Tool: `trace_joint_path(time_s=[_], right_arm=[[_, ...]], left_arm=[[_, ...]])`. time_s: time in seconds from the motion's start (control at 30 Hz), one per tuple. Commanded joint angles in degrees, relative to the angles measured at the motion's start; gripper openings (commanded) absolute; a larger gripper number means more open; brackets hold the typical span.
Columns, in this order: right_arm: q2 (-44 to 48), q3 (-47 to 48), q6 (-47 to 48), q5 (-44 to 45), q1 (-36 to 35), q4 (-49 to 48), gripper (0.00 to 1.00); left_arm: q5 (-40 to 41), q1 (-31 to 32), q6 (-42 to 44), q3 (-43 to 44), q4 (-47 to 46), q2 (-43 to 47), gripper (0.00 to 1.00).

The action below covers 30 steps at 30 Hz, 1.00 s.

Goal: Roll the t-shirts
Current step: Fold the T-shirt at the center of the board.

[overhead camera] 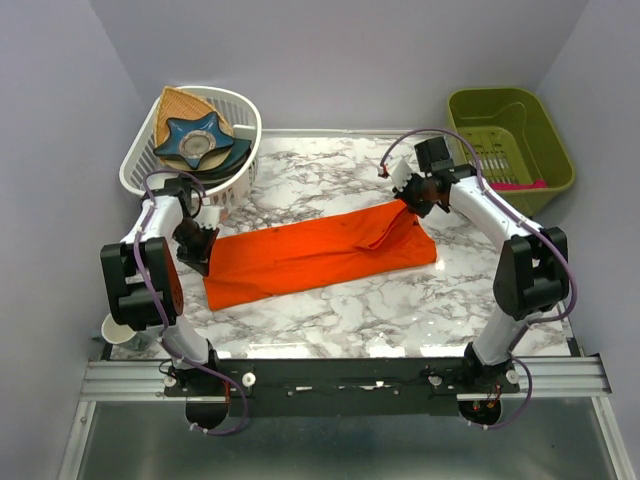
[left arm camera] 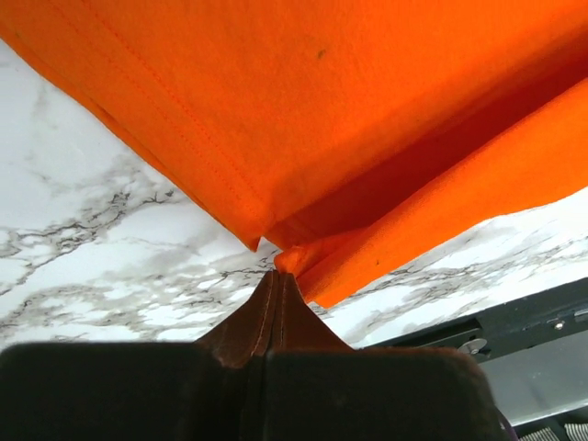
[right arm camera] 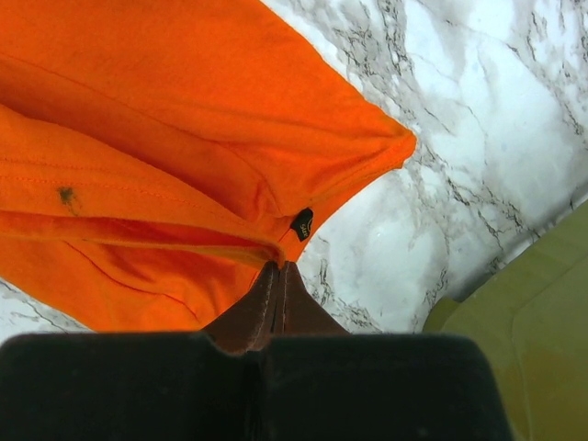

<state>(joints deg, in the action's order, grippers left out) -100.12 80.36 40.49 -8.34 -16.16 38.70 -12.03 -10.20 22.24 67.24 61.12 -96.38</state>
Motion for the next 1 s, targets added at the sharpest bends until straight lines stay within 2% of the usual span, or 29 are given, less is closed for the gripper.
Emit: trace_joint_path(time_s=[0.0,0.13,0.17,0.23,0.3,0.33,0.37,0.57,0.8,0.87,0.97], right_arm=[[-1.6,1.9,-0.8,1.6,-0.1,-0.3,0.0],[-1.7,1.8,-0.9,1.4,-0.1,-0.1,0.01],[-1.7,1.8,-1.0,1.5,-0.1,-0.2,0.0],[-1.8,1.8,-1.4,1.1,-0.1,-0.2,0.01],[-1.9,2.1,-1.6,0.9,-0.1,-0.1,0.0],[-1.9,2.2,-1.6,0.9,-0.1,0.0,0.0],[-1.9,2.4,-1.6,0.9,-0.1,0.0,0.0],[-1.2,2.6,-1.6,0.7,-0.1,-0.2,0.01],[0.0,0.4,-4.3,2.0,-0.1,-1.4,0.01],[-0.7,0.3,-7.0,4.0,0.1,-4.0,0.04],[-1.8,2.9,-11.7,3.3,0.3,-5.8,0.13]], left_arm=[[2.6,0.2,-3.9,2.7,-9.2,-3.6,0.05],[3.1,0.4,-3.8,1.3,-9.7,-2.0,0.19],[3.2,0.4,-3.8,0.2,-9.9,-1.4,0.27],[3.9,0.4,-3.8,-1.0,-10.8,0.2,0.33],[4.3,0.4,-3.9,-2.1,-11.6,1.7,0.52],[4.5,0.4,-4.0,-2.6,-11.8,2.2,0.67],[4.4,0.4,-3.9,-3.3,-11.8,2.6,0.98],[2.2,0.4,-2.6,-6.8,-10.1,8.7,0.99],[-0.6,1.7,2.7,-10.6,-7.1,22.4,0.99],[-0.6,3.8,2.8,-12.5,-7.9,23.6,0.99],[-3.7,4.4,2.5,-13.5,-8.5,23.6,0.99]])
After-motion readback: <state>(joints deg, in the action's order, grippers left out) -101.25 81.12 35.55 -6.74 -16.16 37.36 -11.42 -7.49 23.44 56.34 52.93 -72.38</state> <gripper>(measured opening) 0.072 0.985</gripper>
